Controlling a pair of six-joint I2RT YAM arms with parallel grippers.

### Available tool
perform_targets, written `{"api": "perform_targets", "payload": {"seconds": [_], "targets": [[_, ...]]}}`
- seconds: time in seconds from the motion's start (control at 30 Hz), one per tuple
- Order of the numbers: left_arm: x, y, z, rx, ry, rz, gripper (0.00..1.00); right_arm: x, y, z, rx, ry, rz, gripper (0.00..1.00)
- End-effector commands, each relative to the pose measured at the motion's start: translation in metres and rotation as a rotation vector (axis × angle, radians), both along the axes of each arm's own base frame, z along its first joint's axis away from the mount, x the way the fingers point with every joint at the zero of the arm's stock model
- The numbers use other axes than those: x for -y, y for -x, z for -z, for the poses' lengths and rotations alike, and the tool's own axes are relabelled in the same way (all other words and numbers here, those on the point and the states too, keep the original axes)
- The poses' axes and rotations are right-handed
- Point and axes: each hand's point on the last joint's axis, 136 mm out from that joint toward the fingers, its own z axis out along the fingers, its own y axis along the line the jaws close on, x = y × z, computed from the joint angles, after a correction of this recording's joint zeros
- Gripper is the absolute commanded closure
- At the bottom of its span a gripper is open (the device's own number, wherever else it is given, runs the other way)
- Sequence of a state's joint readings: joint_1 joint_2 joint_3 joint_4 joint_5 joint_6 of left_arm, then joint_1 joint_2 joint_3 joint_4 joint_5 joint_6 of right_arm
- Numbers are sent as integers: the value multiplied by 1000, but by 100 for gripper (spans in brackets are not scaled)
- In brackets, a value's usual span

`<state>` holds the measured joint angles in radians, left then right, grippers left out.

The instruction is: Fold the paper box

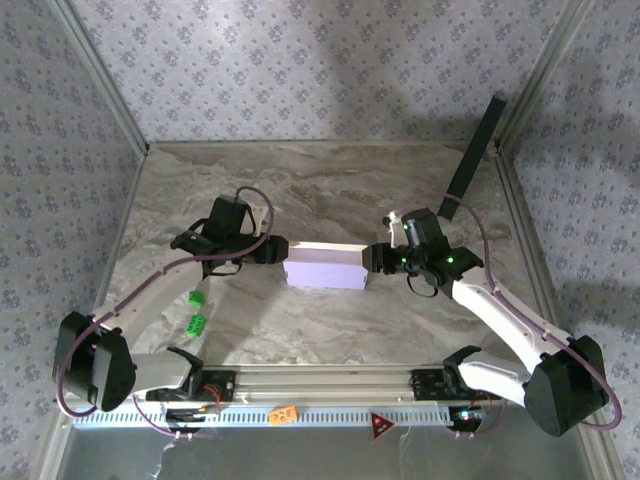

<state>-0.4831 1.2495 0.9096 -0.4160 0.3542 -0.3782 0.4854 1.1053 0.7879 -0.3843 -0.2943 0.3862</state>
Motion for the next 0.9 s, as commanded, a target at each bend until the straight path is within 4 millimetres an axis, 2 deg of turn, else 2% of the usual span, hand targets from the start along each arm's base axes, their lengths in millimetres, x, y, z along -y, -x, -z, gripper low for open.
{"api": "perform_targets", "payload": {"seconds": [0.0, 0.43, 0.73, 0.87], "targets": [[5, -2, -5, 7, 21, -2, 54, 0, 1, 3, -18, -16, 4, 53], [7, 3, 5, -28, 35, 6, 61, 2, 0, 9, -35, -4, 15, 58], [6, 9, 16, -67, 19, 7, 65, 5, 2, 18, -60, 13, 23, 67], [-1, 11, 24, -91, -27, -13, 71, 6, 4, 21, -69, 19, 23, 71]]}}
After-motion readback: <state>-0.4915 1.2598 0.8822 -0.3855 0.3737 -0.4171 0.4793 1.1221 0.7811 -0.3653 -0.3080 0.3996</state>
